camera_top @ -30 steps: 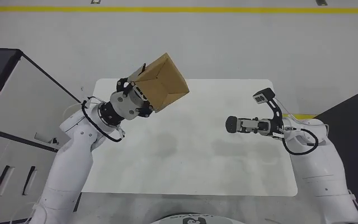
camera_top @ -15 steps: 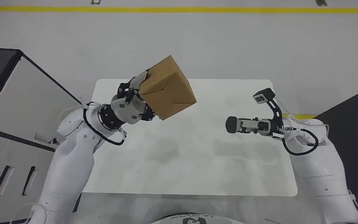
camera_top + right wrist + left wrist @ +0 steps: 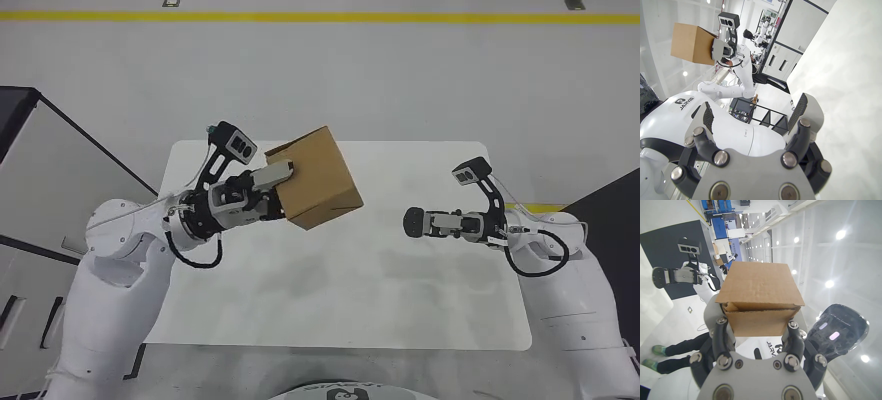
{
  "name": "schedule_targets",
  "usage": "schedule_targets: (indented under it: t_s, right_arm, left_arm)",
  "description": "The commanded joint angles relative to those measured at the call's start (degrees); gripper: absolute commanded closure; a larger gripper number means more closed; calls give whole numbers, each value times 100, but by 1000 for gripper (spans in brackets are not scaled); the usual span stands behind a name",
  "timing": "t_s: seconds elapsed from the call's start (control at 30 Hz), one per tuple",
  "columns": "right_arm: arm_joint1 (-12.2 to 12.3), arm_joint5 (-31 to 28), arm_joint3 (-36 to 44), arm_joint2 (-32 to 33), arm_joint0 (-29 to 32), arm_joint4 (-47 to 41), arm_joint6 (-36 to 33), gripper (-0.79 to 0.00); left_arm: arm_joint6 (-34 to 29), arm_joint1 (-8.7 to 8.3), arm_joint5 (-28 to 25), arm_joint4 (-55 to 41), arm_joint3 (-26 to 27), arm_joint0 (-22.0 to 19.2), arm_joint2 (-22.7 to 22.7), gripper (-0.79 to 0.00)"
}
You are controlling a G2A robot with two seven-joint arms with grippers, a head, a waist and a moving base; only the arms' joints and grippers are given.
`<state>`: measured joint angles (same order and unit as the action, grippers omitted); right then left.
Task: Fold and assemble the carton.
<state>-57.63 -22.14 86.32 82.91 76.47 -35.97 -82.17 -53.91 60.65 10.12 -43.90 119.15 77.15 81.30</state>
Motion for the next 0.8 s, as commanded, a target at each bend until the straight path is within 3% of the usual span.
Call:
schedule_targets:
  t_s: [0.0, 0.13, 0.2, 0.37, 0.77]
  right_arm:
    - [0, 0, 0, 0, 0, 0, 0, -785]
    - [0, 0, 0, 0, 0, 0, 0, -785]
    - [0, 0, 0, 0, 0, 0, 0, -785]
    - [0, 0, 0, 0, 0, 0, 0, -785]
    - [0, 0, 0, 0, 0, 0, 0, -785]
  left_arm:
    - [-4, 0, 10, -14, -1, 2, -5, 0]
    - [30, -7, -25, 181, 34, -12, 4, 0]
    - [176, -29, -409, 928, 136, -48, 74, 0]
    - [635, -25, -1395, 1672, 235, -13, 264, 0]
    - [906, -60, -2850, 3558, 516, 25, 366, 0]
